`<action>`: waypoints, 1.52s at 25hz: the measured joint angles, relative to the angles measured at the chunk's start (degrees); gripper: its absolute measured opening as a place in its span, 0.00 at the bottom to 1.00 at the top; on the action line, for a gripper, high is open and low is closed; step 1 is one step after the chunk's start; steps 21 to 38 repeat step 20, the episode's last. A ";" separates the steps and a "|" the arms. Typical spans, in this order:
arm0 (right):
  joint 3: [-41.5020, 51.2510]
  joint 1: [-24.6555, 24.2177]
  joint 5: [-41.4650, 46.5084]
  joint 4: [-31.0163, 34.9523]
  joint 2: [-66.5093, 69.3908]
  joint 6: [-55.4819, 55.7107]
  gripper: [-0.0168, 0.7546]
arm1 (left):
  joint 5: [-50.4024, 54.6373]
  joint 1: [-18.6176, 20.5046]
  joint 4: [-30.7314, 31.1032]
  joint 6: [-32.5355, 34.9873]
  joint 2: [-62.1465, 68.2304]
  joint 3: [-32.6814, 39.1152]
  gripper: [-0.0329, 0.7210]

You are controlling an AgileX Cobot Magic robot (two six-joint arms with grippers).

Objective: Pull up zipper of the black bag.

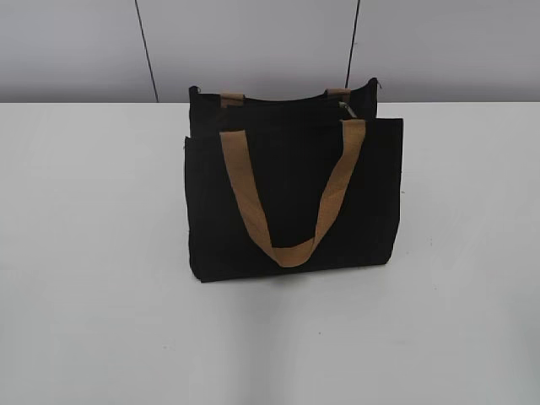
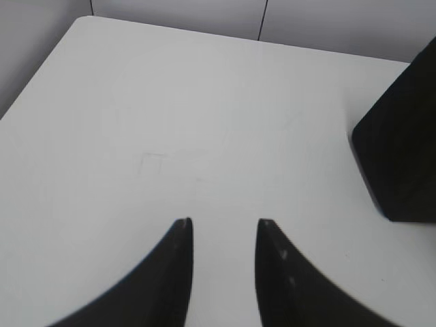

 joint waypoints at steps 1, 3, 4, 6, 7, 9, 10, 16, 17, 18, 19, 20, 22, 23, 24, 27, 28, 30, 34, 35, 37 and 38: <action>0.00 -0.07 0.00 0.00 0.00 0.00 0.38 | 0.00 0.24 0.00 0.00 0.00 0.00 0.36; 0.00 -0.07 0.00 0.00 0.00 0.00 0.38 | 0.00 0.42 0.00 0.00 0.00 0.00 0.36; 0.00 -0.07 0.00 0.00 0.00 0.00 0.38 | 0.00 0.46 0.00 0.00 0.00 0.00 0.36; 0.00 -0.07 0.00 0.00 0.00 0.00 0.38 | 0.00 0.46 0.00 0.00 0.00 0.00 0.36; 0.00 -0.07 0.00 0.00 0.00 0.00 0.38 | 0.00 0.46 0.00 0.00 0.00 0.00 0.36; 0.00 -0.07 0.00 0.00 0.00 0.00 0.38 | 0.00 0.46 0.00 0.00 0.00 0.00 0.36; 0.00 -0.07 0.00 0.00 0.00 0.00 0.38 | 0.00 0.46 0.00 0.00 0.00 0.00 0.36; 0.00 -0.07 0.00 0.00 0.00 0.00 0.38 | 0.00 0.46 0.00 0.00 0.00 0.00 0.36; 0.00 -0.07 0.00 0.00 0.00 0.00 0.38 | 0.00 0.46 0.00 0.00 0.00 0.00 0.36; 0.00 -0.07 0.00 0.00 0.00 0.00 0.38 | 0.00 0.46 0.00 0.00 0.00 0.00 0.36; 0.00 -0.07 0.00 0.00 0.00 0.00 0.38 | 0.00 0.46 0.00 0.00 0.00 0.00 0.36; 0.00 -0.07 -0.05 0.00 0.00 0.00 0.38 | 0.00 0.46 0.00 0.00 0.00 0.00 0.36; 0.00 -0.07 -0.05 0.00 0.00 0.00 0.38 | 0.00 0.46 0.00 0.00 0.00 0.00 0.36; 0.00 -0.07 -0.05 0.00 0.00 0.00 0.38 | 0.00 0.46 0.00 0.00 0.00 0.00 0.36; 0.00 -0.07 -0.05 0.00 0.00 0.00 0.38 | 0.00 0.46 0.00 0.00 0.00 0.00 0.36; 0.00 -0.07 -0.05 0.00 0.00 0.00 0.38 | 0.00 0.46 0.00 0.00 0.00 0.00 0.36; 0.00 -0.07 -0.05 0.00 0.00 0.00 0.38 | 0.00 0.46 0.00 0.00 0.00 0.00 0.36; 0.00 -0.07 -0.05 0.00 0.00 0.00 0.38 | 0.00 0.46 0.00 0.00 0.00 0.00 0.36; 0.00 -0.07 -0.05 0.00 0.00 0.00 0.38 | 0.00 0.46 0.00 0.00 0.00 0.00 0.36; 0.00 -0.07 -0.05 0.00 0.00 0.00 0.38 | 0.00 0.46 0.00 0.00 0.00 0.00 0.36; 0.00 -0.07 -0.05 0.00 0.00 0.00 0.38 | 0.00 0.46 0.00 0.00 0.00 0.00 0.36; 0.00 -0.07 -0.05 0.00 0.00 0.00 0.38 | 0.00 0.46 0.00 0.00 0.00 0.00 0.36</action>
